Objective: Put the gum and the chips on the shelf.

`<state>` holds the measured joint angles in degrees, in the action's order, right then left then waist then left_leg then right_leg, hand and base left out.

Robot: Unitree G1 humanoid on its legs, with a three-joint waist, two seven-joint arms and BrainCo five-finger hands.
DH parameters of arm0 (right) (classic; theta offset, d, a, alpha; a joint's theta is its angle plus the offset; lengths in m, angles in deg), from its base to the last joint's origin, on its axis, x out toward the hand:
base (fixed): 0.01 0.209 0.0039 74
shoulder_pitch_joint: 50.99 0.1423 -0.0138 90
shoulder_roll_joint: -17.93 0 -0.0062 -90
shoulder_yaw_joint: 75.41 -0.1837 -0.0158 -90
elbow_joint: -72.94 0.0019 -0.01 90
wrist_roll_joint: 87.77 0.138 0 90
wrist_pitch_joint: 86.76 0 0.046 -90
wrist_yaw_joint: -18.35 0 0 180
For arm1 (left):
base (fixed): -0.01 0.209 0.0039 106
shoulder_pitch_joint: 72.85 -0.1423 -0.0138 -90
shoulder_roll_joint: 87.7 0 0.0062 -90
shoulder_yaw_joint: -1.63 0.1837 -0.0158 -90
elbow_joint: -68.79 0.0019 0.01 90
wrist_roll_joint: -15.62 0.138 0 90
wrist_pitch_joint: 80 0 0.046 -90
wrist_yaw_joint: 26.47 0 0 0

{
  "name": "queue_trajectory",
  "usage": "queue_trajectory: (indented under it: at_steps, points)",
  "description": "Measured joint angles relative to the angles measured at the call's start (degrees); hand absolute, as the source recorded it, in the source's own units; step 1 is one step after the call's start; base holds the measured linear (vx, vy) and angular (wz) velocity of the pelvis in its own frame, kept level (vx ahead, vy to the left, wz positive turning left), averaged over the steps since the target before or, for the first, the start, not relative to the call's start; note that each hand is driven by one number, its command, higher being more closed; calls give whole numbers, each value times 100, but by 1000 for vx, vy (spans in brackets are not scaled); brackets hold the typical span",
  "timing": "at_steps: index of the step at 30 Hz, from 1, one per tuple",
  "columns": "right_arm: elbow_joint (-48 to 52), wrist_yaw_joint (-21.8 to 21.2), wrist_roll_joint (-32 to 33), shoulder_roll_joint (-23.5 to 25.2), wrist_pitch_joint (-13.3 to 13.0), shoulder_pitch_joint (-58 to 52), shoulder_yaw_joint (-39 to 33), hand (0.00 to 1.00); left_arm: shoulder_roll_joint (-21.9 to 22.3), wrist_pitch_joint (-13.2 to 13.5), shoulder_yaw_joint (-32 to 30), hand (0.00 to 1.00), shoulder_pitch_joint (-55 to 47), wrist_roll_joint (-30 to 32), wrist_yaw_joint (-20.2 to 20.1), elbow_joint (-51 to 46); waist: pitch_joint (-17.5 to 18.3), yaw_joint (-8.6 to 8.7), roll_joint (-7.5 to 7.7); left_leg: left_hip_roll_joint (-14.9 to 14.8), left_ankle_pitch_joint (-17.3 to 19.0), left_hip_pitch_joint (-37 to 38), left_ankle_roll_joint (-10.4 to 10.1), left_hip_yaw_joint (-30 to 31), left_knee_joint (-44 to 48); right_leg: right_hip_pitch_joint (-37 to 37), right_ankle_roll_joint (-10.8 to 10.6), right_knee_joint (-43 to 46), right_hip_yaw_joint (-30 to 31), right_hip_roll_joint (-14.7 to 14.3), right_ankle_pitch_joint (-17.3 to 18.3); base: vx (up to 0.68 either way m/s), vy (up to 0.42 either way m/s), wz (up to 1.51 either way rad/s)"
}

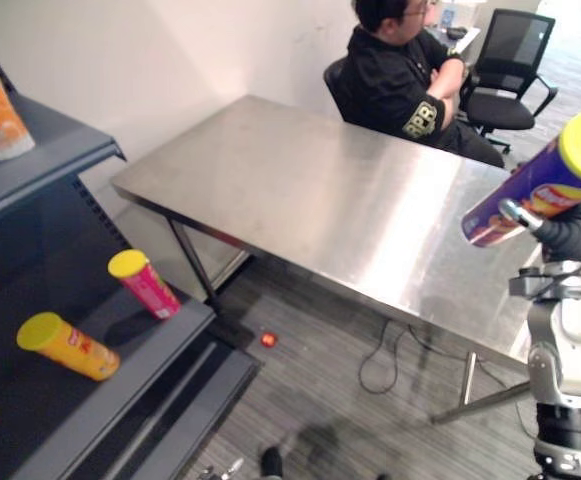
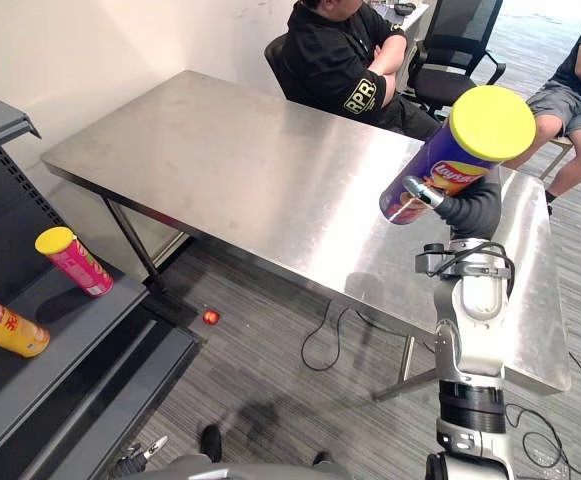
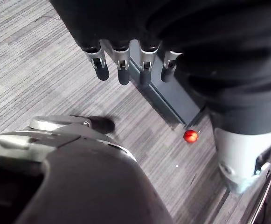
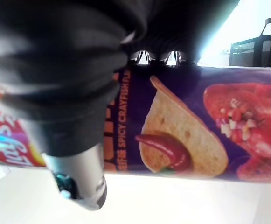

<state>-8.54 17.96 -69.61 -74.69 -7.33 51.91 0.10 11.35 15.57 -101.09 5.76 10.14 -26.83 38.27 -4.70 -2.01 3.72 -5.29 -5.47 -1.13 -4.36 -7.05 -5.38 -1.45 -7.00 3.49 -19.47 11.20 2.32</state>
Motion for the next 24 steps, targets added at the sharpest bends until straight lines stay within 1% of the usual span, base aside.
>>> queue_trajectory:
  at_steps: [2, 3, 4, 5, 6, 7, 8, 9, 10, 11, 12, 13, 14, 15, 16, 17, 18, 19, 20, 21, 22, 23, 24]
  points:
    - [-23, 11, 78, 295, -5, 5, 216, 100, -1, -4, -2, 0, 17, -75, -14, -1, -26, -3, -10, -9, 118, -222, -18, 250, 442, 6, 31, 302, -178, 50, 180, -37, -24, 42]
    - [-42, 11, 90, 348, -5, 12, 297, 100, 3, -4, -7, 0, 26, -104, -17, -2, -40, -10, -31, -21, 130, -307, -35, 348, 543, -4, 50, 333, -260, 42, 201, -108, -68, 79]
    - [-124, 9, 97, 415, -2, 67, 583, 100, 50, -6, -12, 0, 61, -127, -17, -17, -110, -106, -133, -79, 103, -522, -71, 647, 690, -15, 106, 360, -517, -43, 233, -123, -72, 65]
    - [-139, 6, 97, 414, -2, 76, 642, 100, 65, -5, -14, 0, 67, -131, -17, -20, -121, -130, -158, -92, 85, -564, -81, 701, 695, -11, 117, 367, -561, -64, 242, -147, -87, 85]
    - [-213, -13, 99, 411, 0, 169, 820, 100, 120, -3, -28, 0, 99, -250, -19, -50, -181, -203, -258, -142, 4, -695, -169, 940, 642, 24, 185, 410, -772, -142, 284, -154, -90, 61]
    - [-252, -22, 99, 409, 9, 257, 888, 100, 175, -4, -58, 0, 101, -264, -19, -69, -223, -224, -327, -176, -45, -756, -219, 1036, 588, 57, 221, 480, -885, -178, 308, -220, -127, 89]
    - [-261, -28, 98, 399, 15, 403, 915, 100, 253, -5, -108, 0, 95, -286, -16, -127, -301, -324, -458, -244, -41, -897, -252, 1161, 460, 152, 323, 605, -1105, -249, 372, -257, -152, 102]
    - [-263, -22, 97, 380, 17, 532, 908, 100, 283, -15, -113, 0, 85, -313, -8, -121, -348, -373, -537, -337, 215, -977, -287, 992, 205, 183, 421, 548, -1342, -317, 428, -208, -132, 115]
    - [-264, -21, 95, 395, 16, 569, 880, 100, 259, -33, -133, 0, 103, -328, -6, -99, -388, -359, -457, -340, 372, -1040, -102, 672, 202, 232, 509, 453, -1451, -217, 456, -212, -93, 125]
    - [-266, -20, 91, 389, 14, 581, 792, 100, 263, -77, -192, 0, 175, -338, -5, -48, -428, -356, -320, -344, 331, -1245, 412, 19, 452, 283, 581, 465, -1747, -55, 456, -142, -101, 136]
    - [-254, 2, 83, 399, 14, 586, 636, 100, 267, -88, -354, 0, 135, -341, -19, 7, -400, -321, -348, -358, 121, -1449, 757, -697, 1205, 298, 612, 527, -2051, 134, 437, -121, -120, 147]
    - [-254, 34, 76, 367, 16, 579, 498, 100, 332, -82, -522, 0, -34, -341, -21, -35, -365, -313, -482, -517, -6, -1425, 934, -1287, 1901, 291, 560, 711, -2334, 153, 410, -26, -118, 139]
    - [-232, 71, 77, 329, 8, 557, 391, 100, 369, -80, -574, 0, -83, -341, -21, -69, -345, -254, -607, -488, -87, -1445, 779, -1401, 1788, 275, 525, 832, -2487, 127, 458, -95, -47, 164]
    - [-233, 134, 68, 319, 8, 481, 81, 100, 398, -56, -558, 0, -86, -341, -24, -158, -349, -205, -617, -324, -605, -1491, 891, -1407, 1403, 269, 588, 838, -2709, 180, 602, -157, 3, 176]
    - [-228, 151, 30, 359, 13, 407, -225, 100, 364, -59, -684, 0, -52, -341, -61, -232, -352, -217, -538, -140, -924, -1360, 949, -1294, 928, 184, 660, 637, -3036, 296, 561, -172, 3, 153]
    - [-222, 150, 2, 422, 13, 375, -289, 100, 370, -89, -729, 0, -22, -341, -83, -208, -355, -254, -519, -191, -557, -1344, 1022, -1459, 1216, 163, 666, 631, -3184, 346, 530, -112, -47, 107]
    - [-205, 154, -29, 523, 14, 256, -320, 100, 392, -106, -795, 0, -165, -340, -131, -146, -382, -260, -450, -355, 57, -1224, 941, -1754, 1814, 61, 616, 677, -3396, 443, 494, -71, -55, 78]
    - [-199, 154, -30, 566, 15, 160, -321, 100, 440, -112, -866, 0, -235, -340, -156, -109, -381, -225, -453, -435, 288, -1065, 722, -1743, 1982, -2, 580, 691, -3517, 492, 472, -86, 0, 92]
    - [-188, 143, -31, 571, 16, 45, -316, 100, 502, -114, -929, 0, -343, -340, -216, -89, -331, -185, -533, -547, 476, -827, 431, -1712, 1920, -22, 544, 704, -3615, 512, 447, -82, 66, 66]
    - [-186, 136, -31, 571, 18, 17, -320, 100, 531, -114, -964, 0, -377, -335, -234, -70, -302, -178, -590, -609, 542, -729, 325, -1686, 1787, -2, 531, 746, -3679, 519, 440, -73, 128, 52]
    - [-185, 129, -31, 569, 22, 9, -340, 100, 566, -113, -1028, 0, -409, -336, -236, -30, -270, -177, -695, -615, 626, -637, 181, -1552, 1451, 114, 523, 925, -3730, 580, 440, -62, 168, 29]
    - [-186, 124, -30, 575, 24, 7, -364, 100, 558, -112, -1073, 0, -398, -333, -236, -13, -240, -183, -764, -555, 702, -649, 76, -1575, 1208, 279, 503, 1211, -3769, 728, 455, -66, 180, 30]
    - [-186, 123, -29, 588, 24, -1, -386, 100, 527, -110, -1098, 0, -363, -333, -235, -13, -266, -158, -713, -477, 691, -690, 83, -1568, 1114, 351, 494, 1363, -3803, 858, 474, -84, 198, 38]
